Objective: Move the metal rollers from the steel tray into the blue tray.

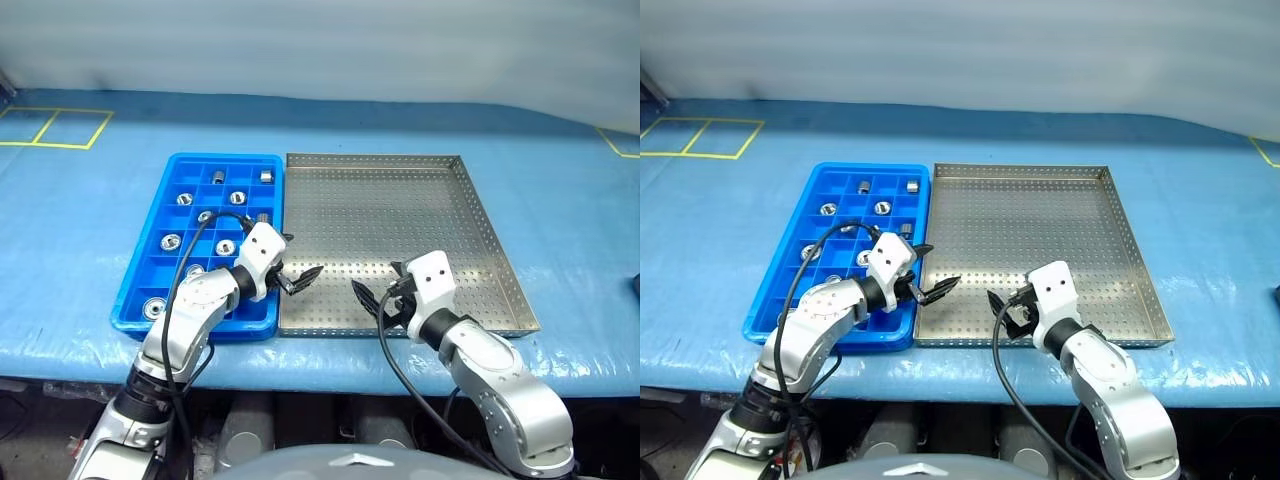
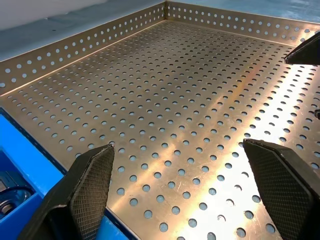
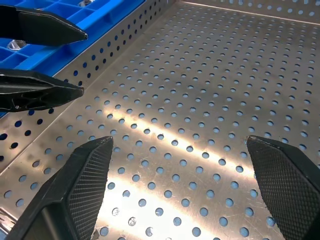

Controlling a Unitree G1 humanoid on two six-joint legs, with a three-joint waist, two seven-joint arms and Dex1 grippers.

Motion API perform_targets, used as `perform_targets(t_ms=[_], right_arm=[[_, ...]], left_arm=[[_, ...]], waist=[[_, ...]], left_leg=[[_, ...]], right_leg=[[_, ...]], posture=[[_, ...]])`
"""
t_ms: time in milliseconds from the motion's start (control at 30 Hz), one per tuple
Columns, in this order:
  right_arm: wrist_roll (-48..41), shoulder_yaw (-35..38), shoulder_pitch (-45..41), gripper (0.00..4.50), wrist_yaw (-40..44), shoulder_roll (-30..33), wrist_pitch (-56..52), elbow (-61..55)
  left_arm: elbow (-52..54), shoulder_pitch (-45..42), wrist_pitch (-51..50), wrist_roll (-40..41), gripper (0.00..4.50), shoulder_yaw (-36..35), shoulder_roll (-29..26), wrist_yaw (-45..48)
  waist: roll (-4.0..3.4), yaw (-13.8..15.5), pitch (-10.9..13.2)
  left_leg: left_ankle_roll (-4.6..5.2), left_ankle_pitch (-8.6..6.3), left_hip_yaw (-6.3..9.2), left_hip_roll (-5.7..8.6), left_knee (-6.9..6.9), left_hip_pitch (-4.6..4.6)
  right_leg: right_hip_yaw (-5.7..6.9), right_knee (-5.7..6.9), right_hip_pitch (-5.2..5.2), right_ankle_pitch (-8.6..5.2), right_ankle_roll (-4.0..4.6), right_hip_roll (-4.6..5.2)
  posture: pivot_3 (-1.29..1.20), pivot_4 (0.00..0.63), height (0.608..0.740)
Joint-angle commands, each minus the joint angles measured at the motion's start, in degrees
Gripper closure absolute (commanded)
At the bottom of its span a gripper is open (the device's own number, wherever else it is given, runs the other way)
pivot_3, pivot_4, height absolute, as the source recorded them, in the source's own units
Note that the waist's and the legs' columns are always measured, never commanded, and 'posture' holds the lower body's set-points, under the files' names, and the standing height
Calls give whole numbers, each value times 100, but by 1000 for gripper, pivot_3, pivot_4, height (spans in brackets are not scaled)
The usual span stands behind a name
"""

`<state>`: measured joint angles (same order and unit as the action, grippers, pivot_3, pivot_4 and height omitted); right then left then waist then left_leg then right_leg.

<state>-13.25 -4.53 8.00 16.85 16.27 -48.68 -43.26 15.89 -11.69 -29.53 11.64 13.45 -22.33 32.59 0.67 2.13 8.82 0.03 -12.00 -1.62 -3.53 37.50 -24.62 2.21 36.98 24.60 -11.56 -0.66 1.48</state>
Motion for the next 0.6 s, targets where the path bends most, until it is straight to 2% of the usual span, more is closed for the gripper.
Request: perform_targets(t_ms=[33, 600], right_arm=[[-88, 53, -72, 13, 73, 81, 155, -78], [-66, 93, 18, 13, -152, 144, 149, -63]], left_arm=[[309, 7, 22, 30, 0, -84, -17, 17], [225, -130, 52, 19, 0, 9, -14, 108]], waist=[[0, 15, 0], [0, 27, 0]], left_leg=[[0, 0, 1, 0, 0, 0], [0, 0, 0, 0, 0, 0]], right_leg=[[1, 0, 0, 0, 0, 0], [1, -1, 0, 0, 0, 0]], posture=[[131, 150, 740], [111, 150, 740]])
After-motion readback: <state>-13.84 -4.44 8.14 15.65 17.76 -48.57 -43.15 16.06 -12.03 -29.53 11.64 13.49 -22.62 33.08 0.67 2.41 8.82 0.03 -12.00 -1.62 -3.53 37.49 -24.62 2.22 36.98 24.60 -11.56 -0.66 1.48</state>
